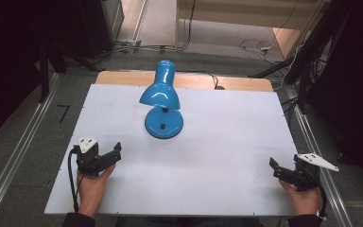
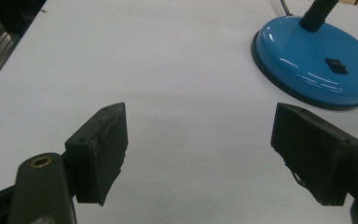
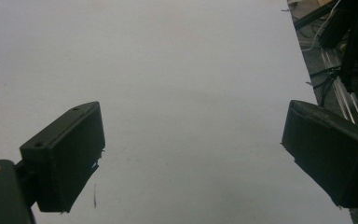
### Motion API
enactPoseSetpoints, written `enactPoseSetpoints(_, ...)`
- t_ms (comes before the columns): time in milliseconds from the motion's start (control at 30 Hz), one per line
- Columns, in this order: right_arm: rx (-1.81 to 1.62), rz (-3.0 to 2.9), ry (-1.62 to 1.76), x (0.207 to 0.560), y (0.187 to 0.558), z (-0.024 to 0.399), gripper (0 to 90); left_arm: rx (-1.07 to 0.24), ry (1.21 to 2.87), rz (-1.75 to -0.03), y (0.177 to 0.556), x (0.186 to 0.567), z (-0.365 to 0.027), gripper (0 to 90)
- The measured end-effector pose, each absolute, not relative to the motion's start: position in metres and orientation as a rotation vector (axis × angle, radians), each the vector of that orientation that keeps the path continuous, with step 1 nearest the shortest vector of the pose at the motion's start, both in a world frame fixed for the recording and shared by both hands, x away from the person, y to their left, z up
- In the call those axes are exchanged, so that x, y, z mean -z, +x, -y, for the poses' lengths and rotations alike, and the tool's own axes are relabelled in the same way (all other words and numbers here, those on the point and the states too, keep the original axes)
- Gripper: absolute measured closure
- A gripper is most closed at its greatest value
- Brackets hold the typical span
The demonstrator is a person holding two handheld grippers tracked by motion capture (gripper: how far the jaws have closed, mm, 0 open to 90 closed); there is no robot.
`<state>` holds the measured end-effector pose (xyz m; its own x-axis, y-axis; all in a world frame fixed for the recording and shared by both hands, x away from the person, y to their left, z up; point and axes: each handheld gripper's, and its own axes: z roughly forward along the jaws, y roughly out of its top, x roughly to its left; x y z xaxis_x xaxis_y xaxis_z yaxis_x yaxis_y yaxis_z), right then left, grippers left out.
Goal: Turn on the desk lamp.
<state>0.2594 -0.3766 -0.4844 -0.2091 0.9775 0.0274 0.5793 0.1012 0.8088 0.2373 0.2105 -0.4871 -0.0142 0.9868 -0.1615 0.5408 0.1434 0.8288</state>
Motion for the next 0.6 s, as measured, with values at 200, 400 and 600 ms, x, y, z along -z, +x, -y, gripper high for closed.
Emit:
enactPoseSetpoints(200,-0.968,-1.852,1.516,0.485,0.26,0.377,4.2,-0.743,1.5,-1.641,0.24,0.485,-0.206,19.2)
enactPoseSetpoints(400,-0.964,-1.854,1.523,0.485,0.26,0.375,4.2,-0.742,1.503,-1.632,0.246,0.485,-0.201,19.3)
enactPoseSetpoints(600,-0.961,-1.861,1.535,0.486,0.261,0.376,4.2,-0.736,1.507,-1.623,0.25,0.483,-0.197,19.3)
